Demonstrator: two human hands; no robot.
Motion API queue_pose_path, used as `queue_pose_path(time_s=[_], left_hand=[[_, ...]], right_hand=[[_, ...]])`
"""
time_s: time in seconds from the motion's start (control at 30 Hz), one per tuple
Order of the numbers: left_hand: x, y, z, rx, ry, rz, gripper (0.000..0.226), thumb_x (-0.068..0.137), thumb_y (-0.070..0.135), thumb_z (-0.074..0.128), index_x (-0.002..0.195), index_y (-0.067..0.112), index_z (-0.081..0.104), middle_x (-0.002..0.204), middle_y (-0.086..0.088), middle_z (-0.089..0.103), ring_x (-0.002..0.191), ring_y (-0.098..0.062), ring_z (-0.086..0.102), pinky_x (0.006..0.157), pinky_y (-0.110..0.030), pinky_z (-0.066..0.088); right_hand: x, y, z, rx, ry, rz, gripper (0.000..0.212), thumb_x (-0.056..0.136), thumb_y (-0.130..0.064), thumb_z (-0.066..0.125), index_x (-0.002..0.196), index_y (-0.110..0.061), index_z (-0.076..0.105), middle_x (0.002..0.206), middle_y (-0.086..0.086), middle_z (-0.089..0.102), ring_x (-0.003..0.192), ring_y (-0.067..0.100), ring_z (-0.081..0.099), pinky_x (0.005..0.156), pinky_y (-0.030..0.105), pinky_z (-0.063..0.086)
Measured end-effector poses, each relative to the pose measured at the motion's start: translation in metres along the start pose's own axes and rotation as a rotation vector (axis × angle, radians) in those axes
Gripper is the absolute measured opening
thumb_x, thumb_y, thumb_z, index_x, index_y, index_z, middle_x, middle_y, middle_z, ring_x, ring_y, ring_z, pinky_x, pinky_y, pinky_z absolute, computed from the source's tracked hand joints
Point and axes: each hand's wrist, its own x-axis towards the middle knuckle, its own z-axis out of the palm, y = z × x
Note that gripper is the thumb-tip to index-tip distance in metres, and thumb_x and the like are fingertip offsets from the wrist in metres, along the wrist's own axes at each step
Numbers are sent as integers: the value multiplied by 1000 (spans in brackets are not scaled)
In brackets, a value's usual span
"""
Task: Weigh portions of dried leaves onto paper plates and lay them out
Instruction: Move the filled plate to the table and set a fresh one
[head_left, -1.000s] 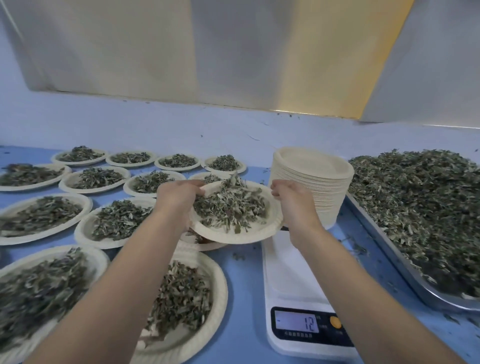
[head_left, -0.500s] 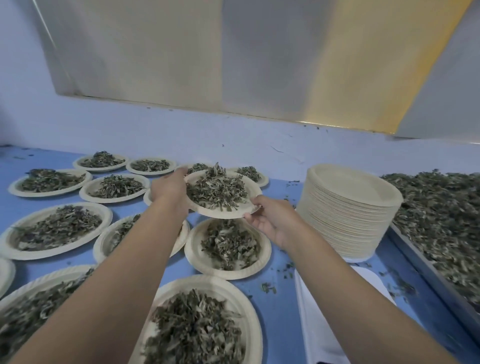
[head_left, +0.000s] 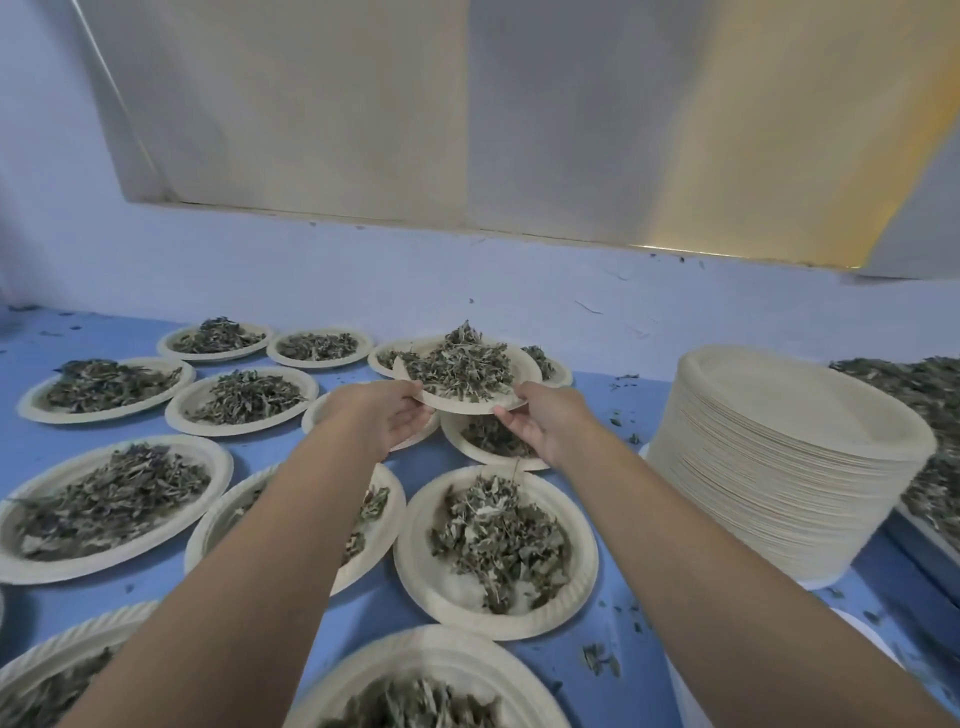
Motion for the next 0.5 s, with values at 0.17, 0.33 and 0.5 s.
queue_pose_path(time_s=[0.17, 0.33, 0.5], left_hand=[[40, -3, 13, -82, 85, -30, 15, 94, -2, 50, 80, 4, 50, 75, -8, 51, 60, -15, 53, 34, -14, 44], [78, -17, 24, -140, 182, -66, 10, 94, 2, 52, 104, 3, 53, 70, -12, 61, 39, -14, 58, 32, -14, 42], [85, -15, 35, -187, 203, -58, 4, 92, -1, 55, 91, 3, 54, 64, -14, 57, 39, -17, 57, 31, -15, 42]], right_hand=[[25, 1, 8, -41, 2, -34, 35, 100, -16, 44, 132, -3, 45, 133, 19, 49, 93, 24, 61, 86, 33, 54], [46, -1, 4, -177, 93, -101, 23, 97, -11, 41, 110, 2, 55, 125, 23, 56, 114, 32, 57, 104, 51, 41], [55, -4, -3, -154, 107, -114, 20, 95, -9, 42, 108, 0, 53, 82, 10, 61, 117, 32, 57, 103, 50, 42]])
